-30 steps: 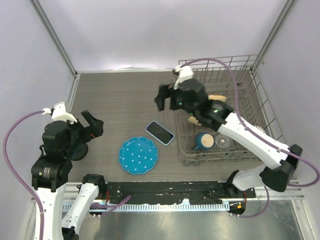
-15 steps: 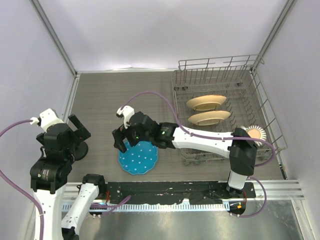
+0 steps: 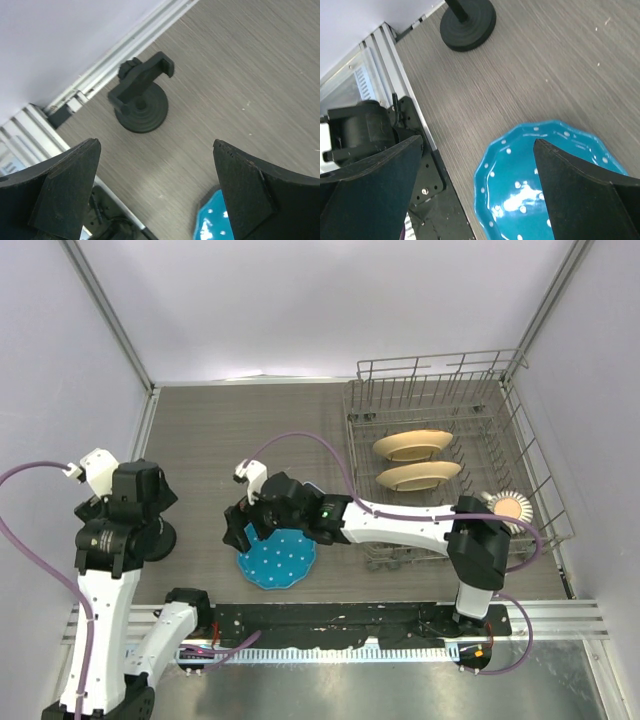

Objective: Place the phone on the phone stand

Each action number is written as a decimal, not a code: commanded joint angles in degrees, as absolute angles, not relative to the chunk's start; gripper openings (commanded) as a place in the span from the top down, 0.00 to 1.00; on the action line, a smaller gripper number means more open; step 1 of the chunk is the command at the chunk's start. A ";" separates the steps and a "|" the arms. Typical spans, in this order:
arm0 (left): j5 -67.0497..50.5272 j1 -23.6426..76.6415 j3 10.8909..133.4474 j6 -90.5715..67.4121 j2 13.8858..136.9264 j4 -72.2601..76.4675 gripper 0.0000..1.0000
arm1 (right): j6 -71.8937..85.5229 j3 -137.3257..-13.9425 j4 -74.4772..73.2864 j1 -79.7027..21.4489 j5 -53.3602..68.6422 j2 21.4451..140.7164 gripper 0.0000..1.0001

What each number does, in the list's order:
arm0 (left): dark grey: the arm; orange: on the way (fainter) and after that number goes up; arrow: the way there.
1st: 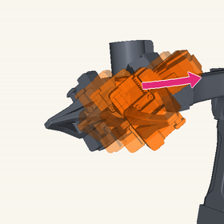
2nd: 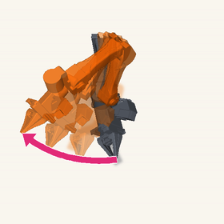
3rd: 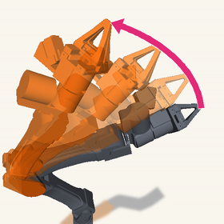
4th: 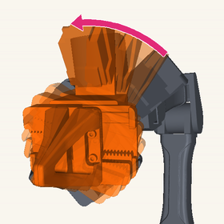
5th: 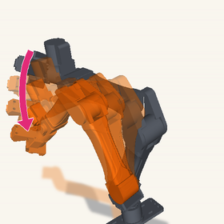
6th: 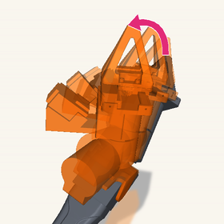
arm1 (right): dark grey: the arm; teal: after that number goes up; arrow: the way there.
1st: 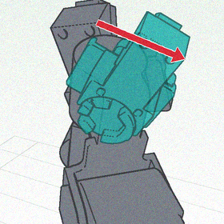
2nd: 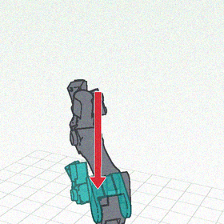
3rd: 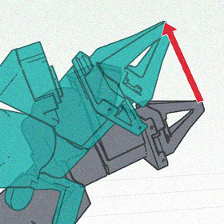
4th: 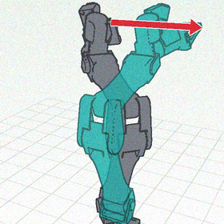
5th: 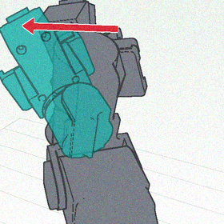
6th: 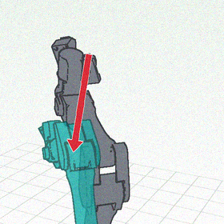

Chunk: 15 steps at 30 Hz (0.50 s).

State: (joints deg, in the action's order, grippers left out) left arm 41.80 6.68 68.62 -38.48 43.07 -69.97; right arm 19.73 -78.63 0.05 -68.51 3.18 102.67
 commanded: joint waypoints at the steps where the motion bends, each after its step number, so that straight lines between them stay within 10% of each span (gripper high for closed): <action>1: 38.41 5.80 69.08 -45.34 43.33 -65.66 0.00 | 20.74 -73.57 5.01 -68.47 2.82 95.99 0.02; 15: 48.85 3.60 59.87 -67.23 33.85 -68.30 0.00 | 19.78 -65.13 5.27 -68.47 1.50 86.49 0.02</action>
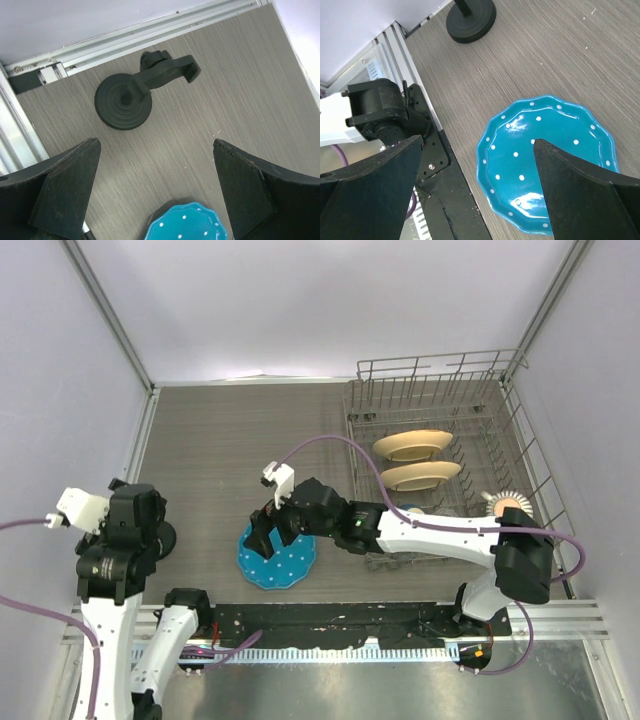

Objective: Place the phone on the phone stand

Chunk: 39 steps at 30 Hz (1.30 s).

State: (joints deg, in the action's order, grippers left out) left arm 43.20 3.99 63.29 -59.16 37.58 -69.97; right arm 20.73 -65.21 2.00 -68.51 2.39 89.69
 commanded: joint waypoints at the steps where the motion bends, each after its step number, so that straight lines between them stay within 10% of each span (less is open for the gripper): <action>1: 49.91 3.60 59.33 -68.02 33.05 -68.12 0.00 | 19.69 -65.04 5.19 -68.47 1.49 86.14 0.02; 16: 58.27 2.55 50.80 -78.75 31.73 -57.93 0.06 | 18.19 -58.62 3.43 -68.38 -2.55 80.25 0.02; 39: 58.18 -4.83 44.82 -73.92 35.16 -47.55 0.47 | 17.58 -58.97 2.46 -67.94 -4.92 79.98 0.02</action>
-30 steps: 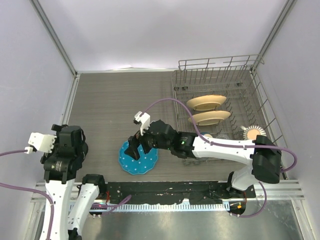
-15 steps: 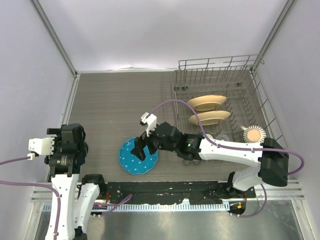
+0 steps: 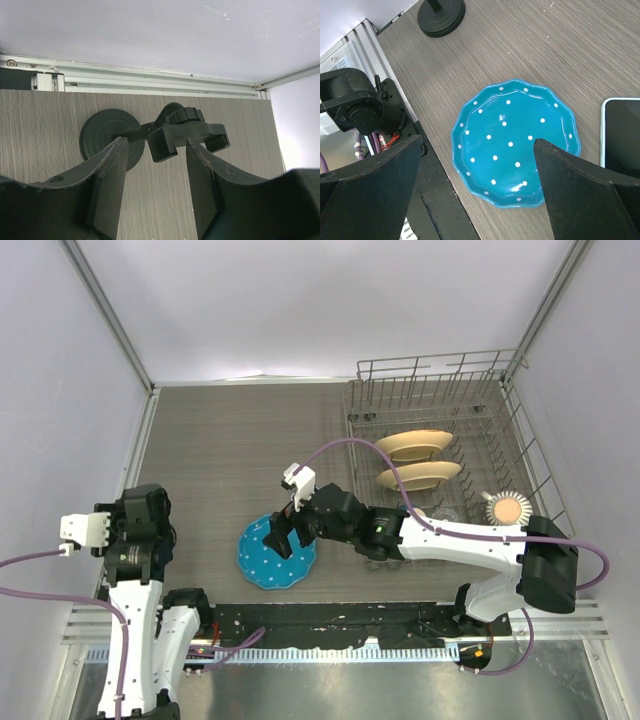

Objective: Place the phone on the phone stand

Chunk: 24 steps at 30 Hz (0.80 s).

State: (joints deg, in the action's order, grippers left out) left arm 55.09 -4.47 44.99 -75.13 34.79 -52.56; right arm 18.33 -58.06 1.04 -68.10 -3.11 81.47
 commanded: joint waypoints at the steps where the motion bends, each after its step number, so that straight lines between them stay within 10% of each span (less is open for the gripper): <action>1: 58.79 -4.83 44.82 -73.83 35.16 -47.55 0.50 | 17.67 -58.89 2.46 -67.94 -4.92 79.89 0.02; 24: 50.46 -4.83 43.24 -70.05 31.47 -47.03 1.00 | 17.93 -57.30 0.62 -67.15 -8.26 76.99 0.02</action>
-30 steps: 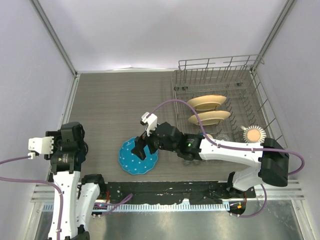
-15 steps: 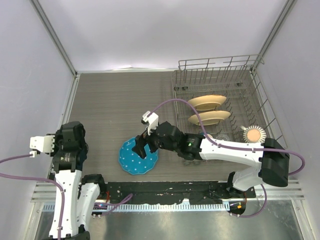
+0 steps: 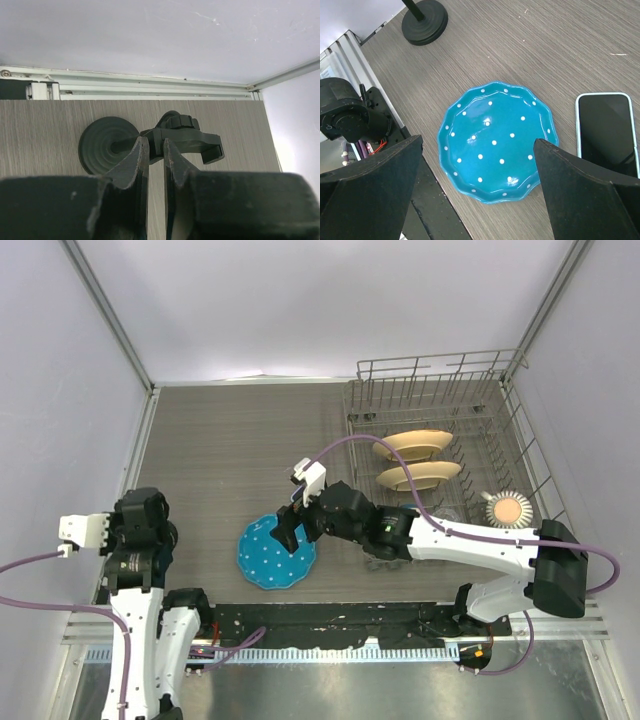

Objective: Place the phone on the phone stand

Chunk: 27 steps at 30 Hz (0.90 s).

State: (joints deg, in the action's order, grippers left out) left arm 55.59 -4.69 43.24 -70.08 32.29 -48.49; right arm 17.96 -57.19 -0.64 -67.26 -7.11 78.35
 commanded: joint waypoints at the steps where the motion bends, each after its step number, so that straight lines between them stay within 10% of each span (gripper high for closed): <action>1: 48.01 -4.83 43.42 -69.44 31.38 -46.50 1.00 | 17.93 -57.30 0.62 -67.15 -8.26 77.08 0.02; 27: 3.26 -4.75 37.52 -45.02 38.67 -17.66 1.00 | 18.10 -56.78 -1.40 -66.53 -9.40 77.34 0.02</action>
